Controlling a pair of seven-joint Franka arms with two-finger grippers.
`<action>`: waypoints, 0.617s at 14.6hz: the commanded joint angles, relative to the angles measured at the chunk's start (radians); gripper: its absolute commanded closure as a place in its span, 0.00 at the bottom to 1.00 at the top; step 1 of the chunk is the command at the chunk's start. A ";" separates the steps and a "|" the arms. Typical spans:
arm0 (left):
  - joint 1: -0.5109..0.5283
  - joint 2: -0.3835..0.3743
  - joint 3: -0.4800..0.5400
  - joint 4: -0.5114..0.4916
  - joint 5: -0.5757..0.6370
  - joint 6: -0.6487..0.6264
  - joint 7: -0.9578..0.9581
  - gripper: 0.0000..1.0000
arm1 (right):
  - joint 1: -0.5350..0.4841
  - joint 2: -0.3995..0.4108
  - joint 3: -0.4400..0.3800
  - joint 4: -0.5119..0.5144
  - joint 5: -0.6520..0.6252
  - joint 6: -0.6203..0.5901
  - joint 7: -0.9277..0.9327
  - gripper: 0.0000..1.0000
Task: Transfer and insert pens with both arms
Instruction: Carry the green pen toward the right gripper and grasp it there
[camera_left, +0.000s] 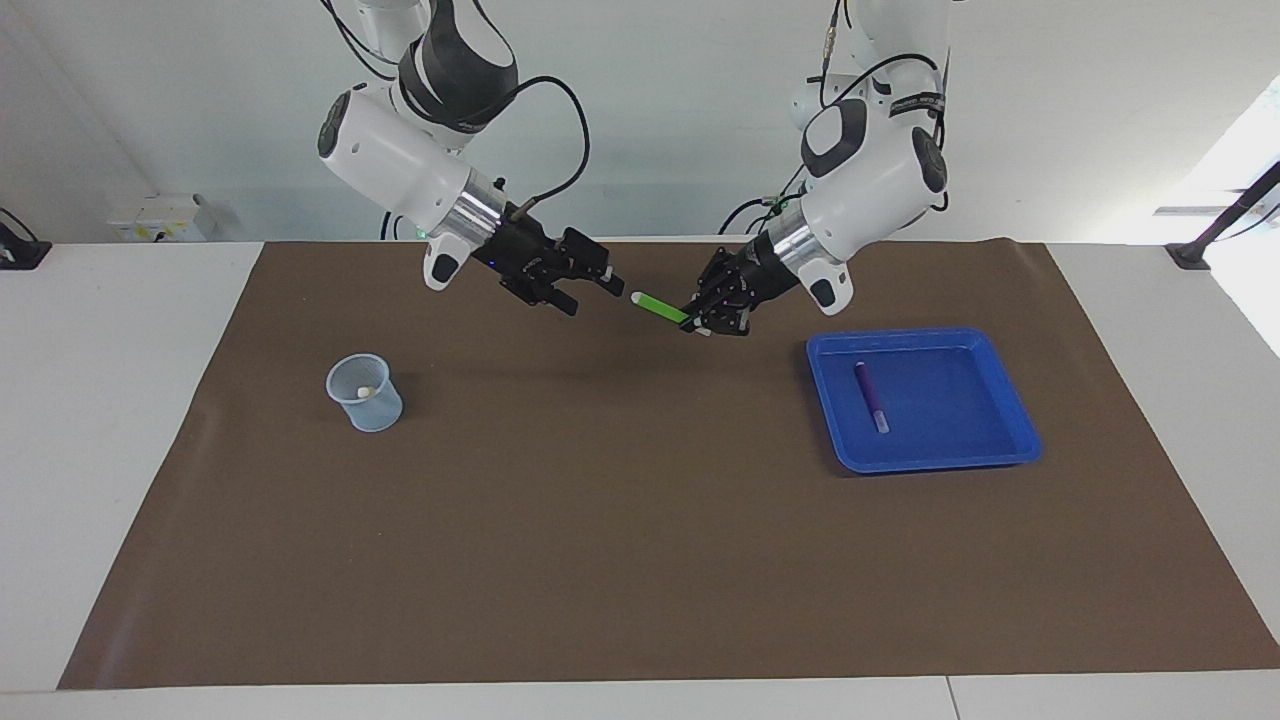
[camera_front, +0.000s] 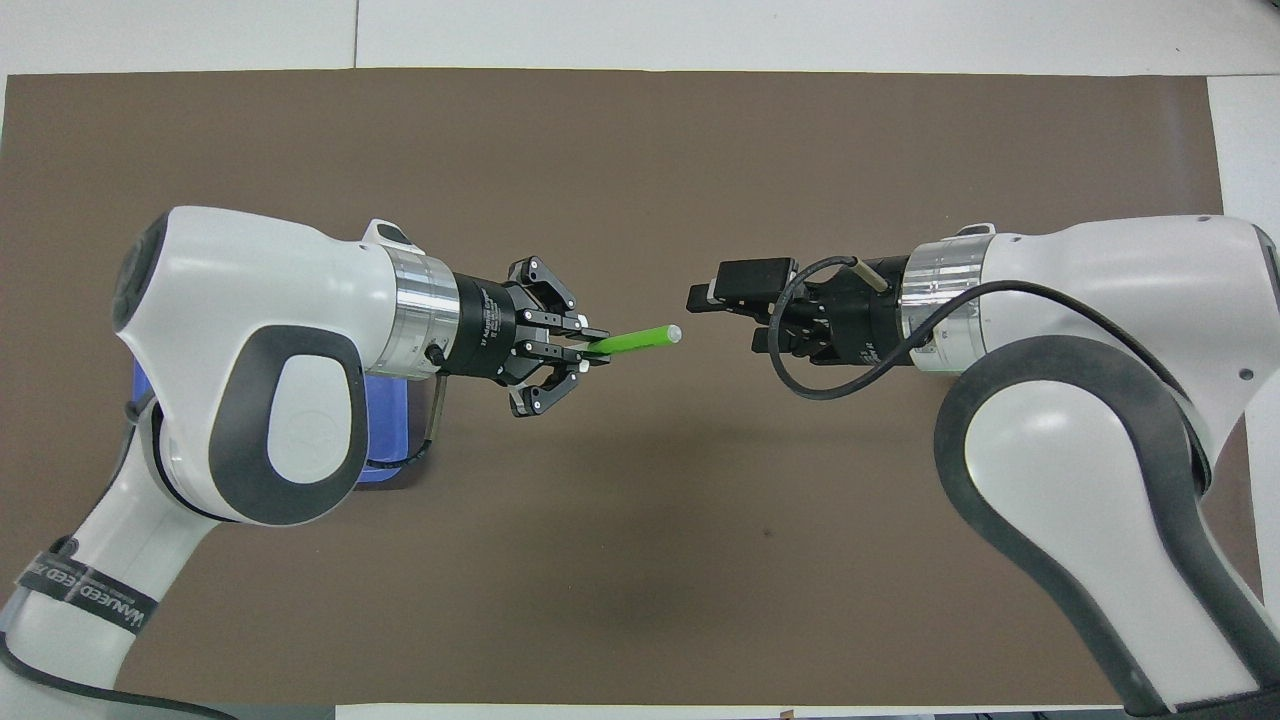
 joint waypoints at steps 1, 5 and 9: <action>-0.018 -0.065 0.008 -0.077 -0.076 0.048 -0.024 1.00 | 0.021 -0.007 0.004 -0.016 0.017 0.030 -0.004 0.00; -0.044 -0.063 0.008 -0.089 -0.099 0.116 -0.050 1.00 | 0.067 -0.008 0.006 -0.028 0.006 0.081 -0.005 0.02; -0.067 -0.063 0.008 -0.092 -0.126 0.156 -0.057 1.00 | 0.080 -0.010 0.004 -0.029 0.005 0.082 -0.008 0.15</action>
